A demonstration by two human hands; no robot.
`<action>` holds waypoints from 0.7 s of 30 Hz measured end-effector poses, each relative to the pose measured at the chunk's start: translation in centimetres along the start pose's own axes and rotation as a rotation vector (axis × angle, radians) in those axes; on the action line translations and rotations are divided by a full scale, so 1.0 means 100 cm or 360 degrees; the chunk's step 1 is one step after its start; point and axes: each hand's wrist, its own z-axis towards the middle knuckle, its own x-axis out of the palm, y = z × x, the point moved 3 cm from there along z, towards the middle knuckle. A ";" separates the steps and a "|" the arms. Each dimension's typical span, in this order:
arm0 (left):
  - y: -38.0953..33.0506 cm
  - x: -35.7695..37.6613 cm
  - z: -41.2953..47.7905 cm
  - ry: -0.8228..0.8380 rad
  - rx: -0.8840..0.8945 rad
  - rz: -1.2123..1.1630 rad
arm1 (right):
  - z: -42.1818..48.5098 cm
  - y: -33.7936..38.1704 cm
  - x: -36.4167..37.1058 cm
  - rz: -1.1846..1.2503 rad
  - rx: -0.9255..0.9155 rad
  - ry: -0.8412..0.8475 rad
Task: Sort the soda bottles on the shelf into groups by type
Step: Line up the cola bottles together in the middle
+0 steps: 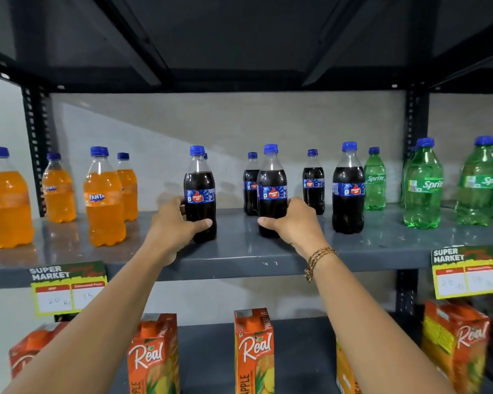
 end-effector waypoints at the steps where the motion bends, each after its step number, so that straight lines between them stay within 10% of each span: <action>1: 0.000 0.000 0.000 -0.0004 -0.0004 0.0007 | 0.000 0.000 0.000 -0.0003 -0.0002 -0.0003; 21: -0.001 0.001 -0.001 -0.0003 -0.0013 -0.0047 | -0.006 0.005 0.001 -0.0046 -0.0080 0.0068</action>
